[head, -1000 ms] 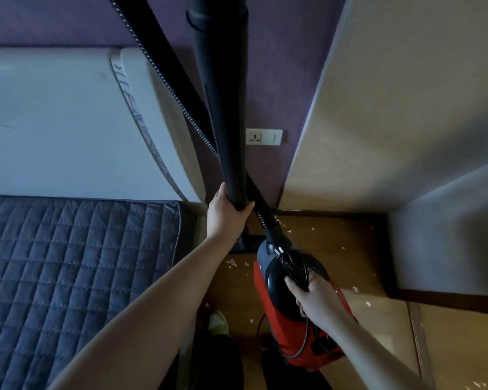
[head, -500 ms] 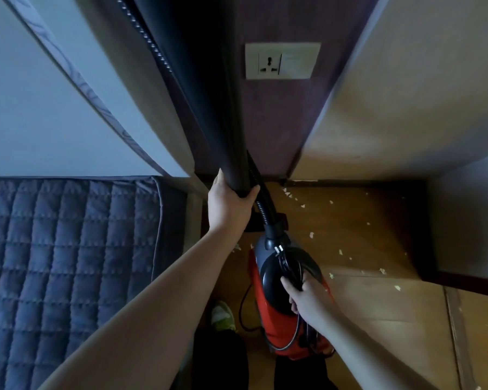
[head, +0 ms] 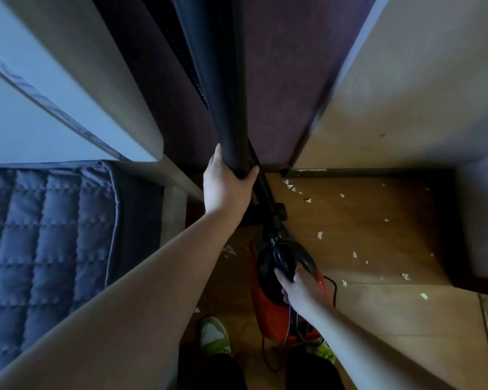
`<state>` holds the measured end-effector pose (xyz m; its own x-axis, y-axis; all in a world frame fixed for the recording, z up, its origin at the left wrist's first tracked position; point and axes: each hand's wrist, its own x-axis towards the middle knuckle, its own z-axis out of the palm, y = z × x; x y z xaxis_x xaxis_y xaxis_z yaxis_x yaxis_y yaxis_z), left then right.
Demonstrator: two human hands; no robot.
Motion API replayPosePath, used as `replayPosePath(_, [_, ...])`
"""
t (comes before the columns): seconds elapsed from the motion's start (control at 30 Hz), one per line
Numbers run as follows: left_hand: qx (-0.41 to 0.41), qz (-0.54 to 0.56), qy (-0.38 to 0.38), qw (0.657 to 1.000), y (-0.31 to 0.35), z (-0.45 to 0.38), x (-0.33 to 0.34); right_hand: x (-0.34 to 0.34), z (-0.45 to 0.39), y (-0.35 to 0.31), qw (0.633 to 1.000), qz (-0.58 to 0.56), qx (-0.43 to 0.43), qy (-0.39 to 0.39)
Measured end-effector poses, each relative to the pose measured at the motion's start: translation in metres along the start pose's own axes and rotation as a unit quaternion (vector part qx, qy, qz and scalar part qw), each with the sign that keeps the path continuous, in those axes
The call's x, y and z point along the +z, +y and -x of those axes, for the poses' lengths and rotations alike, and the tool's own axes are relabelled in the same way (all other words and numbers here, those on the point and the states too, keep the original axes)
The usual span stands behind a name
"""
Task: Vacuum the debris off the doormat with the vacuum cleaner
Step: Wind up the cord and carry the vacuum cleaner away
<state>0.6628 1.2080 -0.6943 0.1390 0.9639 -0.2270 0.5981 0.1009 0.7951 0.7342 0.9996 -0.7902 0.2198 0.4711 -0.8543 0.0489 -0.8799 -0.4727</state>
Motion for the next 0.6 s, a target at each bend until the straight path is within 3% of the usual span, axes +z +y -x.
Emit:
replayPosePath(0.47, [0.006,-0.001,0.0,1.0,-0.055,-0.037,0.033,0.042,-0.1,0.007,0.999,-0.046,0.005,-0.006])
replayPosePath(0.6, [-0.004,0.011,0.005,1.0,-0.066,-0.042,0.036,0.044,-0.119,0.0,0.999,-0.029,-0.028,-0.015])
